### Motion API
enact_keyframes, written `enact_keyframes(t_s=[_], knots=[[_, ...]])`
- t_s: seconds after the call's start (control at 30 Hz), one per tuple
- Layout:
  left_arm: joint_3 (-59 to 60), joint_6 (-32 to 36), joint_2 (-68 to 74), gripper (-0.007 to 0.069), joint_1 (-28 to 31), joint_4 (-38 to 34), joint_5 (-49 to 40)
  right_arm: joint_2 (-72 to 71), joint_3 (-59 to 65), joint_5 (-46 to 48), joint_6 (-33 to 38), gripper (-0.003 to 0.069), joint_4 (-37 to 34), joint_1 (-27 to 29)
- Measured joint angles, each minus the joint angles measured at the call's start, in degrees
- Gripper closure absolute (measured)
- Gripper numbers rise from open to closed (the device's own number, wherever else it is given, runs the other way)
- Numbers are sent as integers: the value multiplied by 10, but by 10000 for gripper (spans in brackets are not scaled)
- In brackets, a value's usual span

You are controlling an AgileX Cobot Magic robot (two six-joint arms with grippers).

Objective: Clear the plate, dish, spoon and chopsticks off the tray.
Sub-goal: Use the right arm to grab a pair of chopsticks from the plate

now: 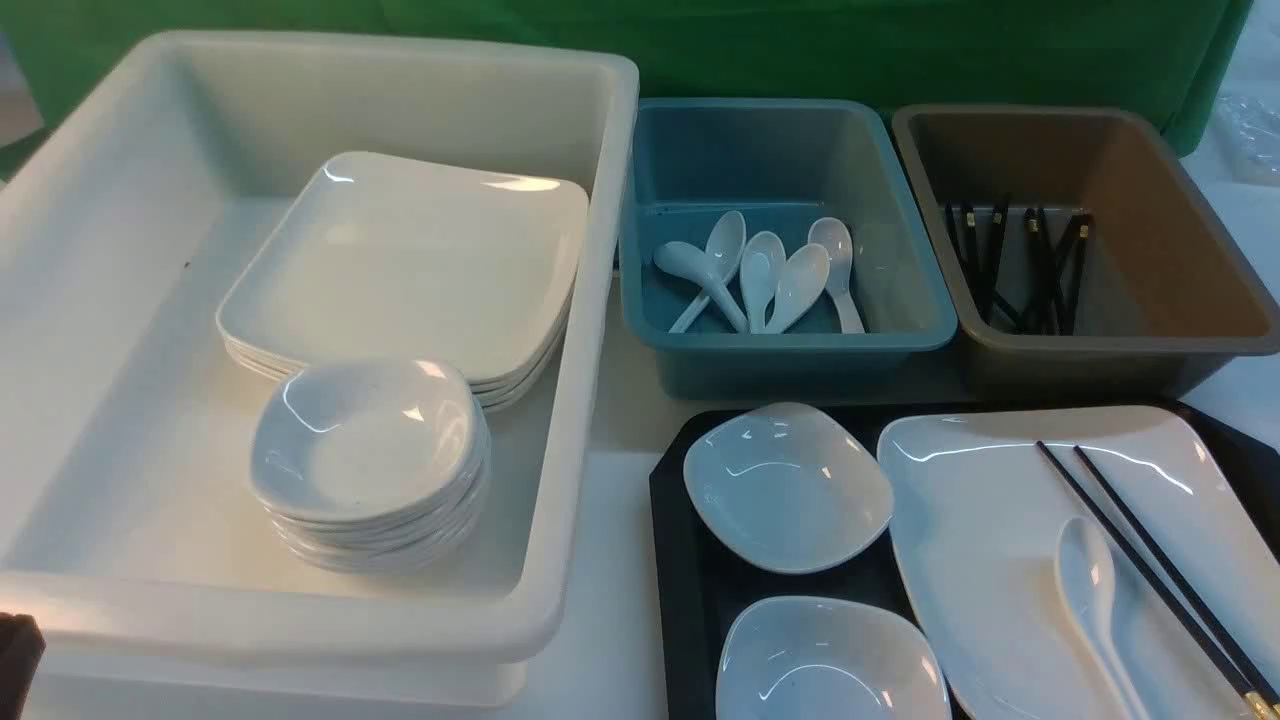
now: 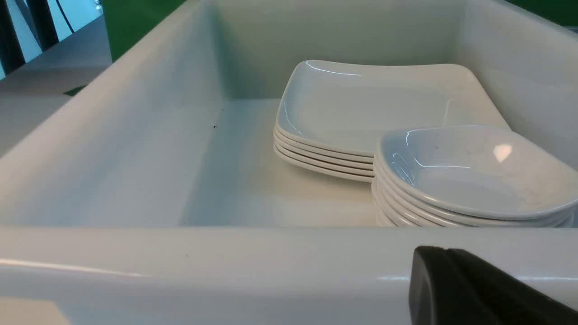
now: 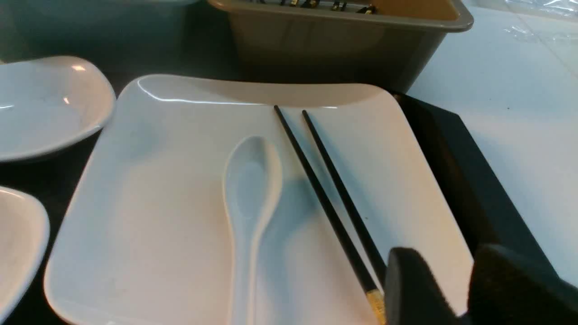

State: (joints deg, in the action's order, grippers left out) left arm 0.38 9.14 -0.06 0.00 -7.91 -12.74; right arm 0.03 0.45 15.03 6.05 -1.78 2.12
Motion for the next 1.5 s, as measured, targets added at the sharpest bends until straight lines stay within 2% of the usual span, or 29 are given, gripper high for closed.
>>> enact_keyframes(t_s=[0.47,0.6,0.7,0.83,1.0,1.5], knots=[[0,-1,0,620,0,0,0,0,0,0,0,419,0,0],[0,37,0,620,0,44,15,0,0,0,0,419,0,0],[0,49,0,620,0,66,56,0,0,0,0,419,0,0],[0,44,0,620,0,71,227,0,0,0,0,419,0,0],[0,44,0,620,0,71,333,0,0,0,0,419,0,0],[0,37,0,620,0,79,351,0,0,-4,-6,419,-6,0]])
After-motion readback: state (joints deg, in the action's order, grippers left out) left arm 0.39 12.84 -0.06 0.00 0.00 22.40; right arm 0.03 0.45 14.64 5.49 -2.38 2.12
